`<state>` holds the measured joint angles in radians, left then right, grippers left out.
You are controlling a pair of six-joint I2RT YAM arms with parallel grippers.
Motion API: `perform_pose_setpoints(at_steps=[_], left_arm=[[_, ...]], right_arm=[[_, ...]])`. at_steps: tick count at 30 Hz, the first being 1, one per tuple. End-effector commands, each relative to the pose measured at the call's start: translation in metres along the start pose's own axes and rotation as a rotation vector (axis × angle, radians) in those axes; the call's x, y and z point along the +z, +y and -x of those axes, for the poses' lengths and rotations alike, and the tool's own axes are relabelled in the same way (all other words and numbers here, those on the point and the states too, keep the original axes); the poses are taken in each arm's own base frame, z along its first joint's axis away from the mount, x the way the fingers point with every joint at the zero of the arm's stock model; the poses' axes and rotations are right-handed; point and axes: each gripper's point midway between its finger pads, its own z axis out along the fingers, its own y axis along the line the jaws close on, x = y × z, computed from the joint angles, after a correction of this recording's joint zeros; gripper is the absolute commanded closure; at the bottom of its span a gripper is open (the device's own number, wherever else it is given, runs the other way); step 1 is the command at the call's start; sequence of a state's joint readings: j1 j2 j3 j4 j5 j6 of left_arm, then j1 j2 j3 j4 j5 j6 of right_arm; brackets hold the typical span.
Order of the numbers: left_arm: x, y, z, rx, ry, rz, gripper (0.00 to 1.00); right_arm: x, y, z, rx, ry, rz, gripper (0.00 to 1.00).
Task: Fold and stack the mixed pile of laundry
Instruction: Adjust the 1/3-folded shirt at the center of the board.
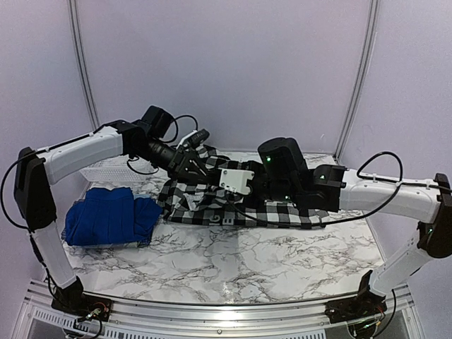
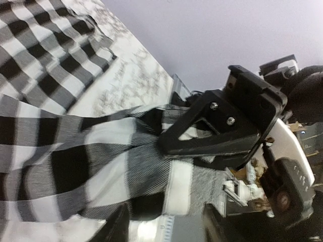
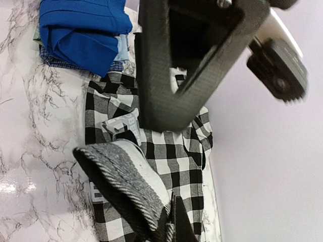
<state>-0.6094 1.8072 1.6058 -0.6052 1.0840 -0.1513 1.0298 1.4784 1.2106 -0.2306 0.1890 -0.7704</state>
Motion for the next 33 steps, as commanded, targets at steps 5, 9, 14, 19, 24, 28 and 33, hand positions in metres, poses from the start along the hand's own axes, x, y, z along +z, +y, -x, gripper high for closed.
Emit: perform_pose_setpoints(at_steps=[5, 9, 14, 19, 24, 28, 33], left_arm=[[-0.105, 0.063, 0.050, 0.009, -0.306, 0.489, 0.01], [-0.153, 0.097, 0.059, -0.073, -0.495, 0.640, 0.01], [-0.174, 0.108, 0.058, -0.069, -0.592, 0.735, 0.01], [-0.174, 0.123, 0.051, -0.094, -0.578, 0.771, 0.01], [-0.172, 0.139, 0.039, -0.129, -0.556, 0.797, 0.01], [-0.171, 0.150, 0.031, -0.149, -0.533, 0.805, 0.01], [-0.176, 0.164, 0.025, -0.191, -0.523, 0.799, 0.01]], right_arm=[[-0.009, -0.083, -0.015, 0.163, -0.046, -0.226, 1.00], [0.009, -0.134, -0.032, 0.240, -0.030, -0.368, 1.00], [0.038, -0.194, -0.039, 0.322, -0.015, -0.498, 1.00], [0.074, -0.218, -0.043, 0.322, 0.010, -0.594, 1.00], [0.104, -0.232, -0.048, 0.321, 0.011, -0.632, 1.00], [0.120, -0.228, -0.039, 0.331, -0.042, -0.574, 1.00], [0.135, -0.173, -0.034, 0.286, -0.096, -0.316, 1.00]])
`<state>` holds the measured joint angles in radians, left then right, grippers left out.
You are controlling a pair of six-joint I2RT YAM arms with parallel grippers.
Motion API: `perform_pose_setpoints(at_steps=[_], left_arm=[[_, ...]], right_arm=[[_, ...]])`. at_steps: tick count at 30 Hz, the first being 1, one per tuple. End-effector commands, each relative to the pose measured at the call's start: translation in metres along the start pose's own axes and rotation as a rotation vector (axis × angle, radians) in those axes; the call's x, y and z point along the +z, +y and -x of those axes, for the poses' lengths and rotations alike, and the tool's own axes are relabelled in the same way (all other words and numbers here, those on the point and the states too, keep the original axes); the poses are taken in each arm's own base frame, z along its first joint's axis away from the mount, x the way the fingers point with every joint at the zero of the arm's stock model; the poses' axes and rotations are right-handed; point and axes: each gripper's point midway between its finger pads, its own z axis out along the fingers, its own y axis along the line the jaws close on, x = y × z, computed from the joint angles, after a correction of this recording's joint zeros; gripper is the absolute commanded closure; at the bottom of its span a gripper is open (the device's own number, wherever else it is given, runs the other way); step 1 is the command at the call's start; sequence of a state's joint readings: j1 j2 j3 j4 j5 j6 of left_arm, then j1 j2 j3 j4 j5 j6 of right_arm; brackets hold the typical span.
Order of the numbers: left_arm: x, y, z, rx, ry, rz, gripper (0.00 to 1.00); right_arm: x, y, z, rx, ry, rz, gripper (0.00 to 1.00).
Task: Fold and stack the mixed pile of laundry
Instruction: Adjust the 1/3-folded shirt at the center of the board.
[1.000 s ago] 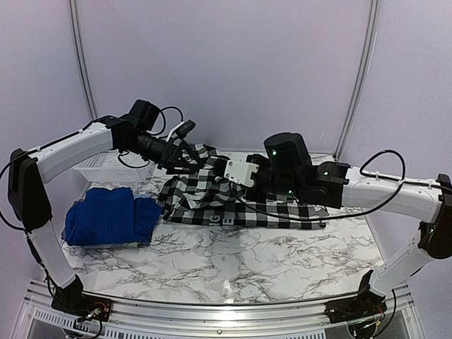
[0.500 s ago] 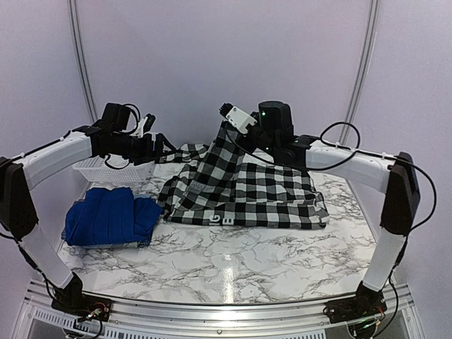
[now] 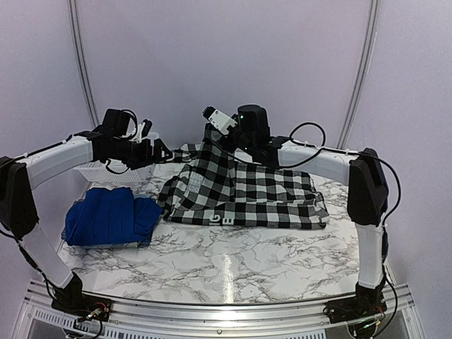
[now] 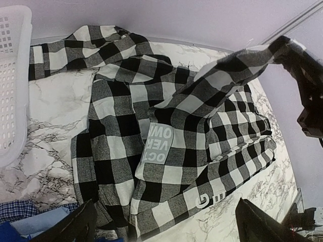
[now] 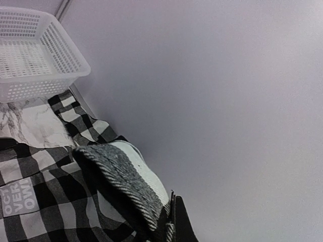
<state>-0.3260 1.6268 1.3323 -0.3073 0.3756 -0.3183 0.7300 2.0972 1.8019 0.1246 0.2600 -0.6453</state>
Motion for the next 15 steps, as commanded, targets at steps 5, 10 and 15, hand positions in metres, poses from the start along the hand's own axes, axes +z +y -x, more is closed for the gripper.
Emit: perform_pose_setpoints(at_steps=[5, 10, 15], left_arm=[[0.010, 0.016, -0.002, -0.058, 0.035, -0.038, 0.01], [0.016, 0.014, -0.005, -0.069, 0.057, -0.065, 0.01], [0.019, 0.016, -0.008, -0.082, 0.069, -0.065, 0.01]], right_arm=[[-0.057, 0.062, -0.019, 0.006, -0.085, 0.326, 1.00], [-0.090, 0.080, -0.053, 0.010, -0.038, 0.392, 1.00], [-0.109, 0.088, -0.077, 0.003, -0.013, 0.425, 1.00]])
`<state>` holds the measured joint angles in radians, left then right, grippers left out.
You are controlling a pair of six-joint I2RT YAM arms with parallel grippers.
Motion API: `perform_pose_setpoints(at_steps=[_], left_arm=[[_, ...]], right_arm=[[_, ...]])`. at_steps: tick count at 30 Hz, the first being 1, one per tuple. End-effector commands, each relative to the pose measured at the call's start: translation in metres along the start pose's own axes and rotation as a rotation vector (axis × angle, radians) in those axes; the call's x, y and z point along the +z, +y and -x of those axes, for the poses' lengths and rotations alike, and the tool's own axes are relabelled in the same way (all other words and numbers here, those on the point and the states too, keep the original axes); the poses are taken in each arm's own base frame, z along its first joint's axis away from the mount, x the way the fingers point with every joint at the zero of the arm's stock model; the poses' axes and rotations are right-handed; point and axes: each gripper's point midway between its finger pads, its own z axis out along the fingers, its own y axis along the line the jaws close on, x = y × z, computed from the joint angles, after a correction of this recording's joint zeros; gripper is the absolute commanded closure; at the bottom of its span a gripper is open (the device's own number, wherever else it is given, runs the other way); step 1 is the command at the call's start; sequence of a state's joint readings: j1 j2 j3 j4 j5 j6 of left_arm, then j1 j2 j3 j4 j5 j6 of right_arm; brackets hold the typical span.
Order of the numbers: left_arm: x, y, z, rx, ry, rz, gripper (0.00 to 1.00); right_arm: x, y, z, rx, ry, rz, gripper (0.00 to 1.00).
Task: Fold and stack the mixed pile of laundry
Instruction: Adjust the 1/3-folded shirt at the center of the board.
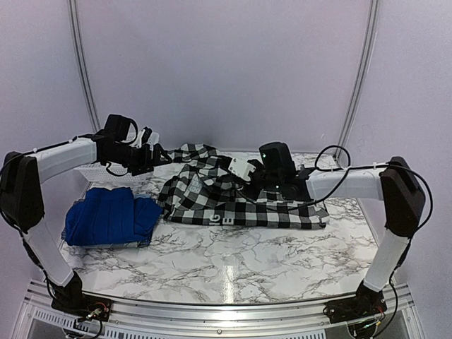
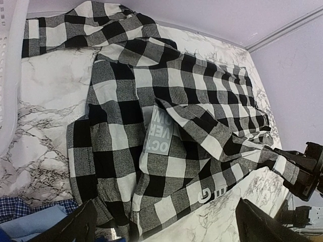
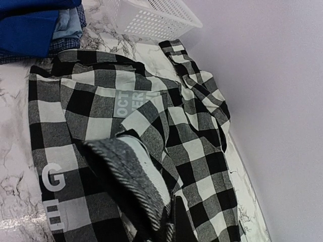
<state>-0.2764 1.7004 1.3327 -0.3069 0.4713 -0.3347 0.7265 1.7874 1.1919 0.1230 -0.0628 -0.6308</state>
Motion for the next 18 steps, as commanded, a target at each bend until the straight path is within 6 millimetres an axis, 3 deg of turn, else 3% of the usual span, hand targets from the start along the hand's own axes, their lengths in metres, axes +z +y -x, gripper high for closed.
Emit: perform_pose_setpoints(at_steps=[1, 7, 11, 18], left_arm=[[0.002, -0.005, 0.004, -0.007, 0.001, -0.030, 0.01], [0.000, -0.006, 0.003, -0.001, 0.002, -0.034, 0.01], [-0.003, -0.004, 0.001, 0.008, -0.002, -0.015, 0.01], [-0.007, -0.001, 0.003, 0.015, -0.013, 0.013, 0.01]], right_arm=[[-0.017, -0.004, 0.004, -0.011, -0.055, 0.002, 1.00], [-0.016, 0.026, -0.023, -0.047, 0.039, 0.148, 0.99], [-0.022, 0.037, -0.036, 0.026, 0.123, 0.206, 0.55], [-0.053, 0.023, -0.036, 0.331, 0.192, 0.117, 0.47]])
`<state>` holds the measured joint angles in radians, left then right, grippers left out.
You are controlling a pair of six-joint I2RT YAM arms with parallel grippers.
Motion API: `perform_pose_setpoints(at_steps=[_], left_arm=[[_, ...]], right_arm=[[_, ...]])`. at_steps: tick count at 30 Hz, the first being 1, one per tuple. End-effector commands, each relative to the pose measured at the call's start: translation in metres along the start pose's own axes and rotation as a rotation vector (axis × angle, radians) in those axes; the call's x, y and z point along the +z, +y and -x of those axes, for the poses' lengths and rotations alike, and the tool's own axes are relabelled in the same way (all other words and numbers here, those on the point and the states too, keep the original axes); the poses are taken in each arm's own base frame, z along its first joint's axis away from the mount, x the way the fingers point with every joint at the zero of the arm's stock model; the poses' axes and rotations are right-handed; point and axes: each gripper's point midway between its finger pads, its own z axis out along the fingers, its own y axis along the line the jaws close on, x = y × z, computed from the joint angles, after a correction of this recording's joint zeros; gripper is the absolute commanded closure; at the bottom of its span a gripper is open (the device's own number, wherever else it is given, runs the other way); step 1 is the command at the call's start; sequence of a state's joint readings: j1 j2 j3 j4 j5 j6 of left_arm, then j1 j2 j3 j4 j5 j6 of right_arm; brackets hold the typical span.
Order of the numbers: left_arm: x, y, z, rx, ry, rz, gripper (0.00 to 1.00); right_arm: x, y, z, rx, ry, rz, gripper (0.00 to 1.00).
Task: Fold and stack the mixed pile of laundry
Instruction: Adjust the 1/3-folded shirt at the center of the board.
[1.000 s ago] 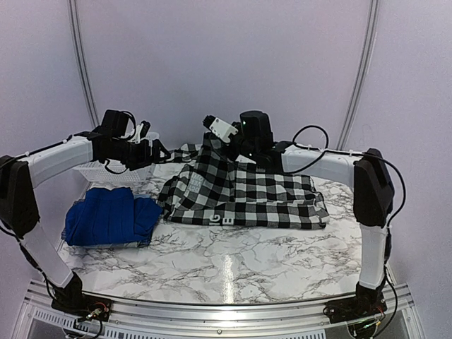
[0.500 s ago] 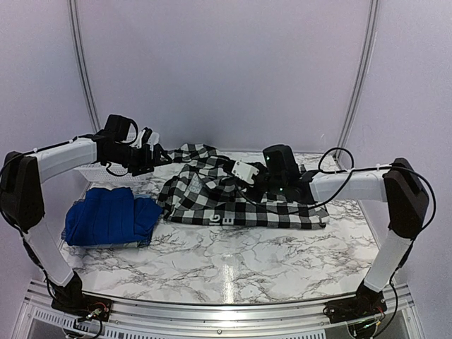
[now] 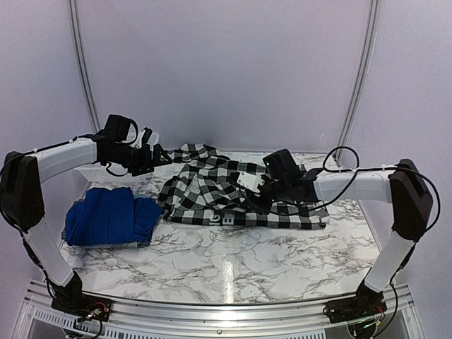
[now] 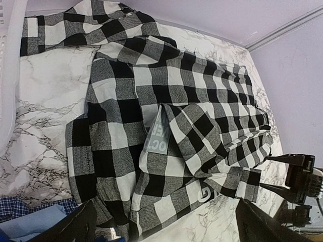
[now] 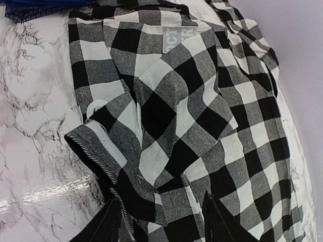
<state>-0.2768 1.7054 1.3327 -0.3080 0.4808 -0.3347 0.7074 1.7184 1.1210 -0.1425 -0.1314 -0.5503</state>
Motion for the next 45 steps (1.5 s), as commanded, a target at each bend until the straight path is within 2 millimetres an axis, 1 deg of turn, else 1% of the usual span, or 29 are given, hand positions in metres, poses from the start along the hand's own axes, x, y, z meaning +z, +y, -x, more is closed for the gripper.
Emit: perform_pose_setpoints(at_steps=[1, 4, 5, 7, 9, 11, 16, 18, 20, 22, 24, 28, 32, 37, 42, 44, 45], left_arm=[[-0.009, 0.000, 0.005, 0.019, -0.023, 0.025, 0.01], [-0.009, 0.003, 0.006, 0.016, -0.028, 0.038, 0.01], [-0.009, 0.004, 0.006, 0.011, -0.031, 0.044, 0.01], [-0.008, 0.005, 0.006, 0.009, -0.034, 0.051, 0.01], [-0.008, 0.007, 0.007, 0.007, -0.038, 0.065, 0.01], [-0.008, 0.008, 0.007, 0.005, -0.041, 0.072, 0.01], [-0.013, 0.012, 0.005, -0.015, -0.053, 0.096, 0.01], [-0.016, 0.013, 0.004, -0.034, -0.061, 0.107, 0.01], [-0.019, 0.012, 0.003, -0.041, -0.064, 0.106, 0.01], [-0.021, 0.012, 0.003, -0.038, -0.072, 0.112, 0.01], [-0.025, 0.010, 0.005, -0.030, -0.083, 0.114, 0.01], [-0.027, 0.005, 0.009, -0.026, -0.092, 0.099, 0.01], [-0.028, 0.006, 0.010, -0.039, -0.098, 0.103, 0.01], [-0.027, 0.004, 0.012, -0.040, -0.097, 0.091, 0.01], [-0.030, 0.001, 0.018, -0.024, -0.111, 0.090, 0.01], [-0.030, 0.001, 0.018, -0.019, -0.114, 0.092, 0.01], [-0.031, 0.001, 0.019, -0.018, -0.115, 0.092, 0.01]], right_arm=[[-0.037, -0.012, 0.015, 0.275, -0.029, -0.045, 0.46], [-0.043, 0.002, 0.011, 0.458, -0.023, 0.018, 0.40], [-0.043, 0.008, 0.009, 0.527, -0.018, 0.046, 0.39], [-0.044, 0.027, 0.006, 0.676, -0.012, 0.135, 0.38], [-0.044, 0.041, 0.002, 0.859, -0.017, 0.191, 0.39], [-0.046, 0.046, 0.003, 0.975, -0.053, 0.218, 0.41], [-0.053, 0.041, -0.010, 1.297, -0.139, 0.168, 0.41], [-0.052, 0.043, -0.024, 1.431, -0.172, 0.146, 0.40], [-0.048, 0.046, -0.039, 1.526, -0.198, 0.126, 0.41], [-0.042, 0.048, -0.047, 1.600, -0.222, 0.123, 0.43], [-0.032, 0.054, -0.052, 1.661, -0.224, 0.125, 0.44], [-0.013, 0.062, -0.047, 1.667, -0.234, 0.126, 0.46], [0.004, 0.071, -0.050, 1.706, -0.240, 0.141, 0.46], [0.020, 0.075, -0.056, 1.735, -0.244, 0.165, 0.44], [0.035, 0.079, -0.057, 1.749, -0.236, 0.191, 0.44], [0.040, 0.081, -0.059, 1.770, -0.234, 0.204, 0.45], [0.042, 0.083, -0.061, 1.778, -0.234, 0.208, 0.47]])
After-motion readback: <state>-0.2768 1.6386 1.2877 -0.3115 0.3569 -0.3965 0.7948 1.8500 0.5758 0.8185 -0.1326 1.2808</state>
